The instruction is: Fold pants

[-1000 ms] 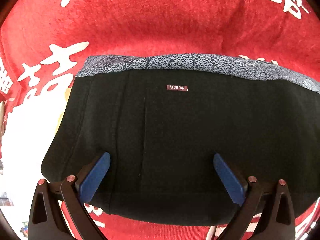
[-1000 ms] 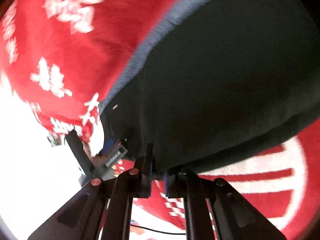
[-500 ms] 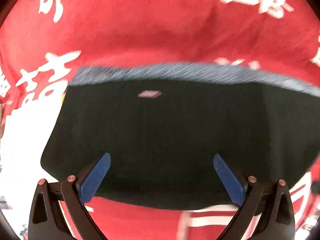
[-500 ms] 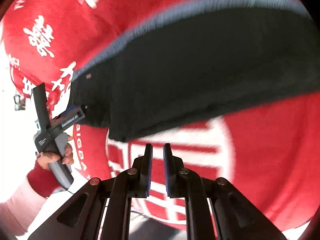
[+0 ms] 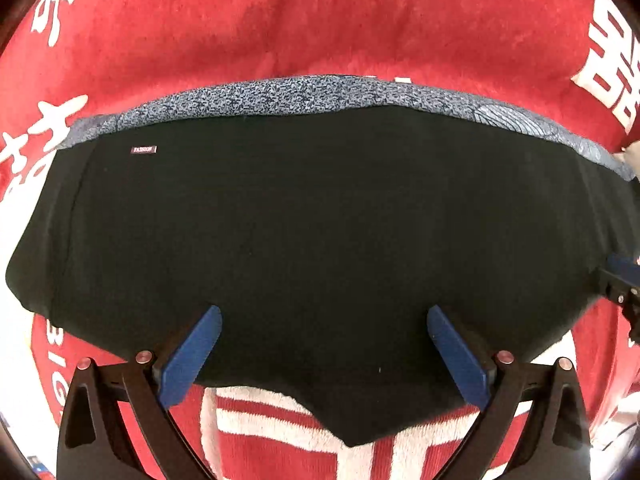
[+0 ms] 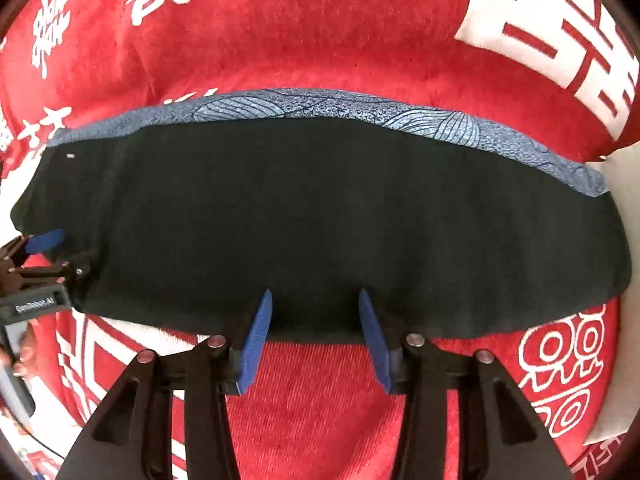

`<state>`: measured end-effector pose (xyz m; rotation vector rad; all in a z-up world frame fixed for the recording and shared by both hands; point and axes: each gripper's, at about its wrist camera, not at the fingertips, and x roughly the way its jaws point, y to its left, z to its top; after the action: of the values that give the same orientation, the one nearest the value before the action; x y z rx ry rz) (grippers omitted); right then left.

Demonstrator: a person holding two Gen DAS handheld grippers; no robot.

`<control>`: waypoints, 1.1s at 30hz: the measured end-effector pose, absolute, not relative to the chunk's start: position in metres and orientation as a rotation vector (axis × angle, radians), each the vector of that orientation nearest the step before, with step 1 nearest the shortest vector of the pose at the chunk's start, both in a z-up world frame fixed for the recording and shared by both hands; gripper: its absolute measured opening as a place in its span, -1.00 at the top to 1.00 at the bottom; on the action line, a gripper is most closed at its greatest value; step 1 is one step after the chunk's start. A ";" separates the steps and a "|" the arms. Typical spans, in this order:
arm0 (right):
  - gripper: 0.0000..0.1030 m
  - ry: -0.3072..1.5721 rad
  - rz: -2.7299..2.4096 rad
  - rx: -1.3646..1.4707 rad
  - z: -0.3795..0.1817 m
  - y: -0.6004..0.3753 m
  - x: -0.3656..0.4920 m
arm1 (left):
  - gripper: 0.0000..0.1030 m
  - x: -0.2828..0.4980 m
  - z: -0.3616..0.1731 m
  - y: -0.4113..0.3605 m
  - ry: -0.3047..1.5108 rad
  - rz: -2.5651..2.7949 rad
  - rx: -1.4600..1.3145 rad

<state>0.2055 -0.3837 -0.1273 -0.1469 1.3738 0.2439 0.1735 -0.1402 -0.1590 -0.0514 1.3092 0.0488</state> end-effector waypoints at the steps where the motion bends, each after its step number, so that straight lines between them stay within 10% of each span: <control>1: 0.04 1.373 0.238 -0.128 -0.127 -0.387 0.205 | -1.00 0.173 -0.158 -0.143 1.301 0.048 -0.017; 10: -0.07 1.396 0.282 -0.060 -0.123 -0.395 0.214 | -1.00 0.195 -0.152 -0.146 1.366 0.096 0.000; 14: -0.62 1.399 0.354 -0.030 -0.124 -0.384 0.214 | -1.00 0.205 -0.149 -0.148 1.376 0.104 -0.016; 33: -0.65 1.418 0.193 0.316 -0.102 -0.495 0.237 | -1.00 0.231 -0.130 -0.240 1.363 0.024 0.071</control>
<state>0.2369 -0.4951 -0.1015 0.3158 1.4182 0.1931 0.2309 -0.2399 -0.1303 0.0712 1.3634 0.0241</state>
